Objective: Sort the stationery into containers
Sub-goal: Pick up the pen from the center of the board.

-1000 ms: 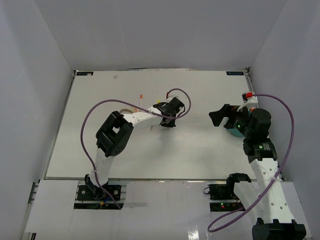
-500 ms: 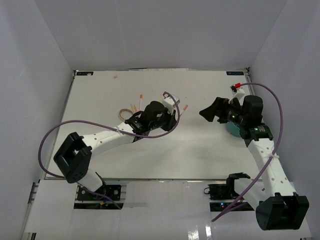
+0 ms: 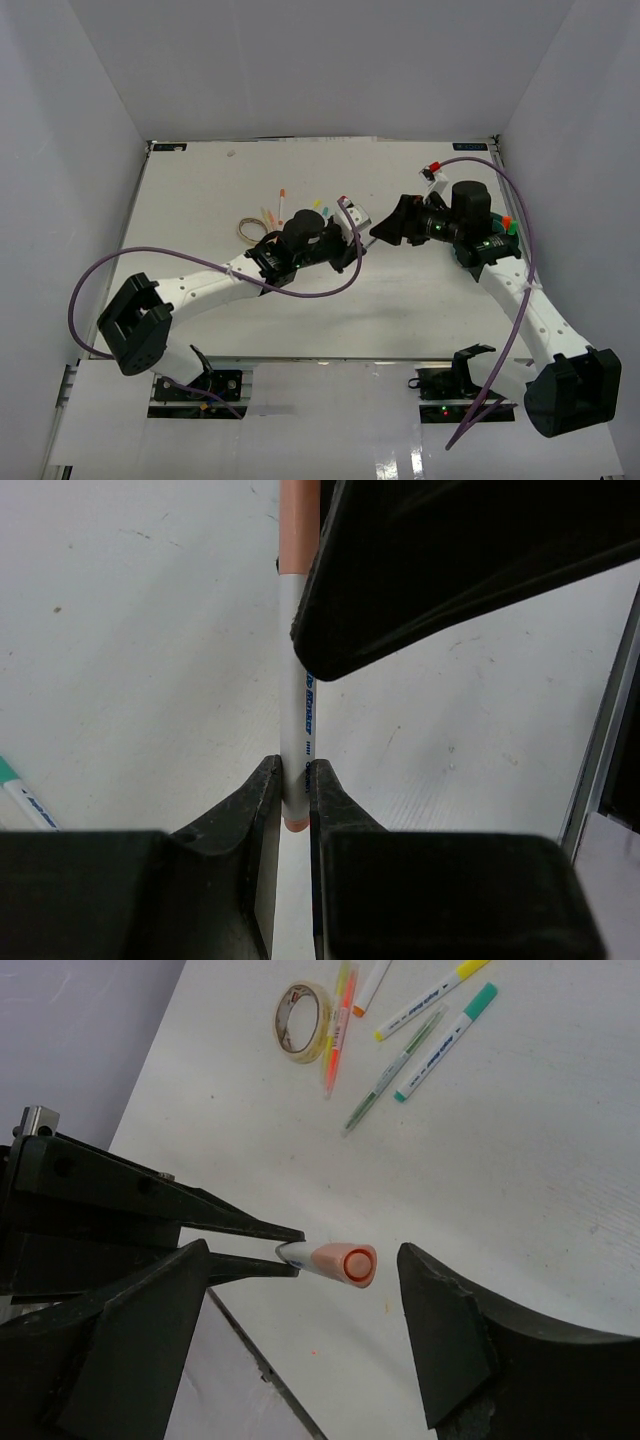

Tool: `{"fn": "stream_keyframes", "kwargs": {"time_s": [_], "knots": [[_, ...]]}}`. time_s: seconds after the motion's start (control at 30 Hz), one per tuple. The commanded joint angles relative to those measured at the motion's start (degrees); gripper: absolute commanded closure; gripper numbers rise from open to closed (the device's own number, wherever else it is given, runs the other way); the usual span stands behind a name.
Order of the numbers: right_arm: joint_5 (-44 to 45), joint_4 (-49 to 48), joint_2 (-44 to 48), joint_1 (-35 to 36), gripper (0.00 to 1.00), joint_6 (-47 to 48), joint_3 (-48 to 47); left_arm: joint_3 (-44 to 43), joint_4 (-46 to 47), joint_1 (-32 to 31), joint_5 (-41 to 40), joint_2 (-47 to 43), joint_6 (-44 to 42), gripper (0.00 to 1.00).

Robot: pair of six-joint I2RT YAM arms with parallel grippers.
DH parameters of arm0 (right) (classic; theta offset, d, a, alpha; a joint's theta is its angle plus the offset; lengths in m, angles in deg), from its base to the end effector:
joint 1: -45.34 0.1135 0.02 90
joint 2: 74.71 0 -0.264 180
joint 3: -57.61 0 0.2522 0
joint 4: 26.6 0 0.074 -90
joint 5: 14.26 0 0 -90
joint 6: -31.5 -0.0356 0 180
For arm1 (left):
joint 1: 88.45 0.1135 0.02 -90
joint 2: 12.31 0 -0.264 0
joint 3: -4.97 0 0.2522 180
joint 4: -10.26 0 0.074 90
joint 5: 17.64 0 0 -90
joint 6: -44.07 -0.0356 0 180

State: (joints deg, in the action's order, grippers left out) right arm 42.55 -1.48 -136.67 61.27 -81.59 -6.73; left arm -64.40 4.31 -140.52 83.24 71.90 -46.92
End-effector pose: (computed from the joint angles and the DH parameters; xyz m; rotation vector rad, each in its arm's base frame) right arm 0.2289 0.0856 0.3169 -0.2707 2.0201 1.0057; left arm 0.2031 -0.2715 0.2729 1.0120 1.7326 -0.7676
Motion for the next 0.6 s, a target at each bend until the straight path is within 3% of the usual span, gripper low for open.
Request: {"fn": "stream_keyframes", "kwargs": {"time_s": [0.0,0.2,0.33,0.4,0.43,0.53,0.57], "knots": [[-0.1,-3.2,-0.4,1.3,0.19,-0.7,-2.9,0.7,2.6,-0.4,2.2,-3.4,-2.0,1.0],[1.3,-3.2,0.3,1.9,0.5,-0.6,-2.6,1.2,3.2,-0.6,2.9,-3.7,-2.3,1.0],[2.4,-2.4,0.8,1.9,0.79,-0.3,-2.0,1.8,3.7,-0.6,3.3,-4.1,-2.3,0.99],[2.9,-2.2,1.3,1.8,0.87,-0.2,-1.6,2.1,4.0,-0.7,3.2,-4.2,-2.3,0.97],[3.0,-2.0,1.4,1.9,0.92,-0.1,-1.6,2.3,4.1,-0.6,2.7,-4.2,-2.3,0.94],[4.5,-0.7,2.2,1.9,0.92,0.7,-1.7,2.5,4.4,-0.6,1.3,-4.4,-1.3,0.77],[5.3,0.4,2.4,1.9,0.92,1.1,-1.8,2.6,4.4,-0.6,0.6,-4.5,-0.8,0.63]]}}
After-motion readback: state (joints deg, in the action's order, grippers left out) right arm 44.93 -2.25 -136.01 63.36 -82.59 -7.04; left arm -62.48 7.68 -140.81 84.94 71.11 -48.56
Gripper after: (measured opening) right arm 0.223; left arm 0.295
